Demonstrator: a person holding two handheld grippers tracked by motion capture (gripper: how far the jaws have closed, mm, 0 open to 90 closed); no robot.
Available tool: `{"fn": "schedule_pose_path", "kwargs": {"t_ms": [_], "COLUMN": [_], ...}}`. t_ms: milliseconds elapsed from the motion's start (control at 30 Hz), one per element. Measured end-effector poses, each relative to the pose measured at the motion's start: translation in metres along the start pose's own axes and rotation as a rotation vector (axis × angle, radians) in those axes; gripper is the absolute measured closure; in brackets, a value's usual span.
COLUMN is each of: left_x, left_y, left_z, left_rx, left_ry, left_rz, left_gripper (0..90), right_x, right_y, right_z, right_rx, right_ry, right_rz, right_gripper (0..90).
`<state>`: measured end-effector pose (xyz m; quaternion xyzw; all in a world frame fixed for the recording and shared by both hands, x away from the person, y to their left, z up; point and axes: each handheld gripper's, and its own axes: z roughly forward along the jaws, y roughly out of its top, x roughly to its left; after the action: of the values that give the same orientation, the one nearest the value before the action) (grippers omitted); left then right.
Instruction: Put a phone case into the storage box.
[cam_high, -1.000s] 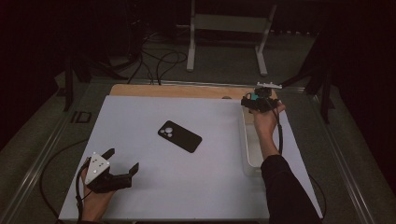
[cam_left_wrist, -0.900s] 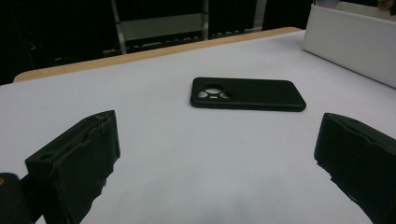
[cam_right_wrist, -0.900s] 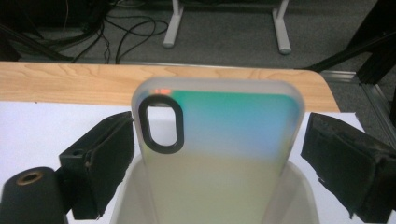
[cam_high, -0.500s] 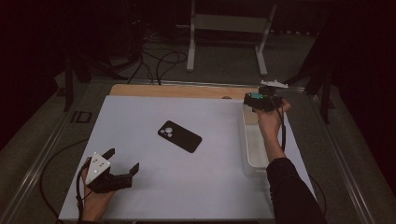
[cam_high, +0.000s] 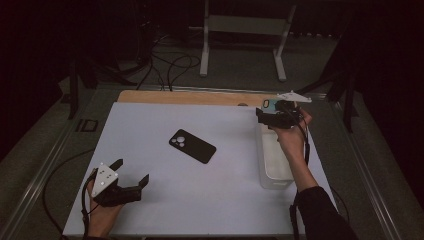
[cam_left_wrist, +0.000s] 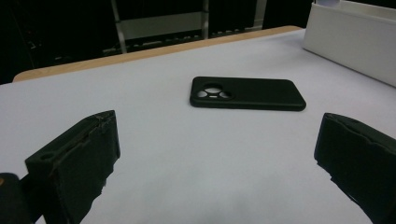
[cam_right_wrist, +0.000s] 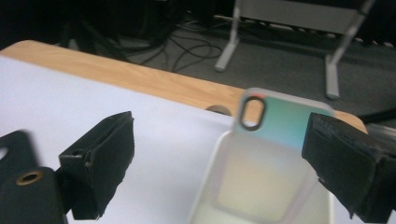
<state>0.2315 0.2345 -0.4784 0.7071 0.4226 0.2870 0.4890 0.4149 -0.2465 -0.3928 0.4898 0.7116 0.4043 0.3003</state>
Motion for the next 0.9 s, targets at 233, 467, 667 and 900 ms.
{"fn": "schedule_pose_path", "kwargs": {"t_ms": [233, 467, 667, 900], "left_x": [-0.001, -0.001, -0.002, -0.003], "left_y": [0.001, 0.001, 0.002, 0.002], "left_z": [0.000, 0.000, 0.002, 0.003], "left_rx": [0.003, 0.006, 0.009, 0.013], "left_ry": [0.002, 0.004, 0.002, 0.000], "left_rz": [0.000, 0.003, 0.008, 0.015], "left_gripper": [0.6, 0.6, 0.6, 0.6], "right_x": [0.018, 0.037, 0.045, 0.046], "right_y": [-0.009, -0.037, -0.060, -0.088], "right_z": [-0.024, -0.063, -0.085, -0.100], "right_rx": [-0.048, -0.107, -0.124, -0.143], "right_ry": [0.067, 0.148, 0.172, 0.193], "right_rz": [-0.035, -0.041, -0.057, -0.029], "right_gripper": [9.4, 9.5, 9.5, 9.5]}}
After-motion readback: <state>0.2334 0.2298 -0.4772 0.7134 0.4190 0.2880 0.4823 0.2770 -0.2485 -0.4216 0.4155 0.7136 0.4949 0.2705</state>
